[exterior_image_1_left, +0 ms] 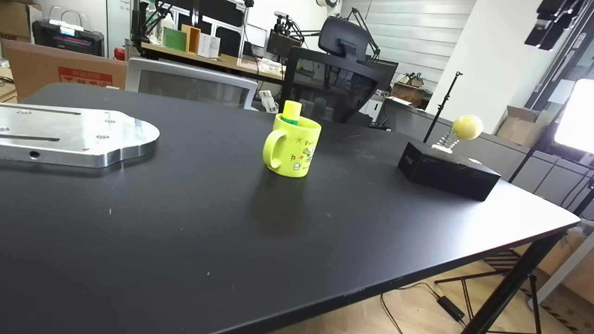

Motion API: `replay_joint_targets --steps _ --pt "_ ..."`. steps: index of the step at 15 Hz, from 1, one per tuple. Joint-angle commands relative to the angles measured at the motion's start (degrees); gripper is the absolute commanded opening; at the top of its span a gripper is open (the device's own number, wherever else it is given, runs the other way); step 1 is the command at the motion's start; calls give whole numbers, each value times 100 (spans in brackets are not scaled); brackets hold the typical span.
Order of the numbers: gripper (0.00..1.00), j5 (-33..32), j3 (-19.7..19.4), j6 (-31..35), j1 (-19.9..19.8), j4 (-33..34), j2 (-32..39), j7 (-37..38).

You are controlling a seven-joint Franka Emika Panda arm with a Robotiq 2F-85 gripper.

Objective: Remove the glue from the mug, put the glue in the mug, remove the glue from the mug and put it on top of the black box

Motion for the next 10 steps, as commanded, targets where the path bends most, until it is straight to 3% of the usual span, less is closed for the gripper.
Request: replay_joint_targets --steps 1,6,10 --pt "100 149 265 -91 367 1160 1232 -173" --pt "100 122 930 -393 951 2378 2388 -2" --pt "100 -26 1360 -864 1536 3350 3151 717"
